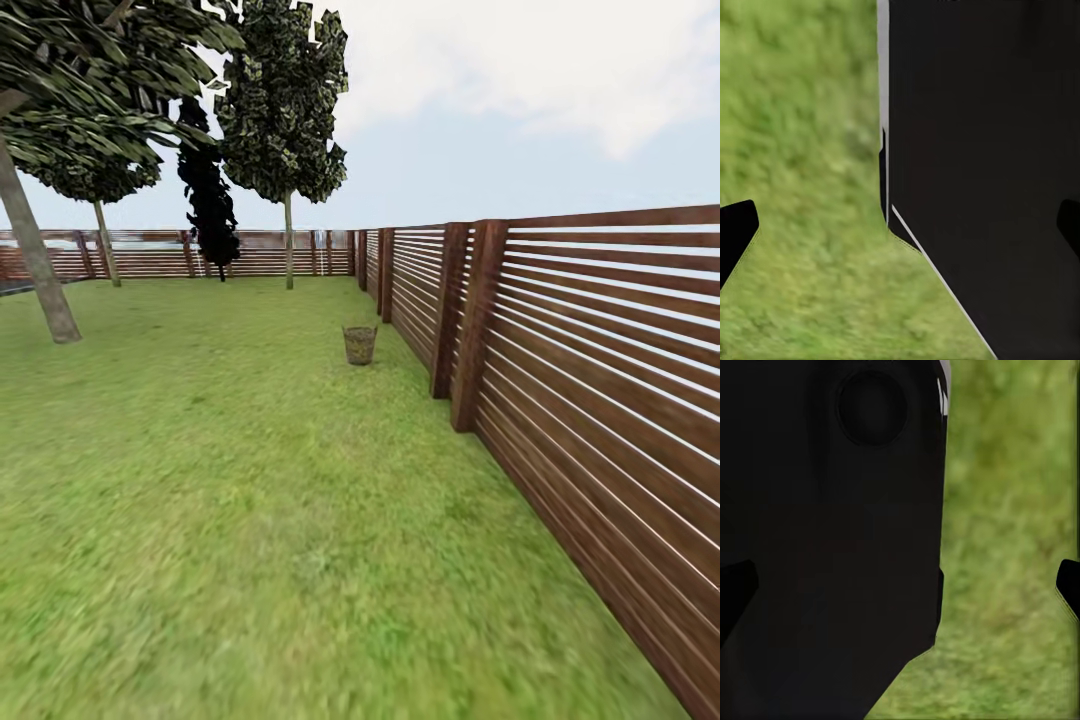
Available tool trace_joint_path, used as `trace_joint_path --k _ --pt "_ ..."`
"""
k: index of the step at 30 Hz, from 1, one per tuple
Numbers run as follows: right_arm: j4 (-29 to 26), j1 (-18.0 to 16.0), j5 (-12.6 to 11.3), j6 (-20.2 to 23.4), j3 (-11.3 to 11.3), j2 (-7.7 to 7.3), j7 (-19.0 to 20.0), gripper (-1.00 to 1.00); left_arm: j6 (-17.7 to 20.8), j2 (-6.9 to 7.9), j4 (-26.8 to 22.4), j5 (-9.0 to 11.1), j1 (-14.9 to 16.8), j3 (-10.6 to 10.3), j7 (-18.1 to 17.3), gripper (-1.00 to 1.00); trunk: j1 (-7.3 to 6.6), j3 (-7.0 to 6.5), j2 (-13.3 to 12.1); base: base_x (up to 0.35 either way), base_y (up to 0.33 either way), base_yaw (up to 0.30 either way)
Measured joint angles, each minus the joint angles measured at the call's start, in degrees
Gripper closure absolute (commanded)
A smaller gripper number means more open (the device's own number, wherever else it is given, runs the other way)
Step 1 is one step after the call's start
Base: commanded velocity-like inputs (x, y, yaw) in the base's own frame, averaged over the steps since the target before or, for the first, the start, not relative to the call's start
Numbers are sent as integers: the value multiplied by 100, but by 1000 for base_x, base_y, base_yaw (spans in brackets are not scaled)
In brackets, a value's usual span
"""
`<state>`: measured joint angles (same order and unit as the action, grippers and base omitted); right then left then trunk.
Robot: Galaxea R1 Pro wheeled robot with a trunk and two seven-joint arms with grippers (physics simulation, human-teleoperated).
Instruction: Take the three Easter eggs out of the wicker basket on the lawn in the garden, then place them on the lawn next to a single tree (choose any tree) so that all three eggs are next to the same tree and none are left in the basket.
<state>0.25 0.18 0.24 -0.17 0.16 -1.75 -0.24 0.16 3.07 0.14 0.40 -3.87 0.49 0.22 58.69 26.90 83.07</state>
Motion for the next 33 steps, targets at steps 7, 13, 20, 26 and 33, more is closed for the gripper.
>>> trace_joint_path --k 7,13,20,26,33 --pt "0 -2 0 1 0 0 0 -100 -1 0 1 0 0 0 -3 -100 0 0 0 344 0 0" --pt "0 0 0 1 0 0 0 -100 -2 0 -1 0 0 0 -1 -100 0 0 0 345 0 0" --pt "0 -1 0 1 0 0 -7 -100 -1 0 -3 0 0 0 -4 -100 0 0 0 345 0 5" --pt "2 -2 0 1 0 0 -8 -100 0 0 -1 0 -1 0 -1 -100 0 0 0 345 0 175" --pt "0 0 0 1 0 0 -7 -100 0 0 -3 0 0 0 -2 -100 0 0 0 345 0 62"
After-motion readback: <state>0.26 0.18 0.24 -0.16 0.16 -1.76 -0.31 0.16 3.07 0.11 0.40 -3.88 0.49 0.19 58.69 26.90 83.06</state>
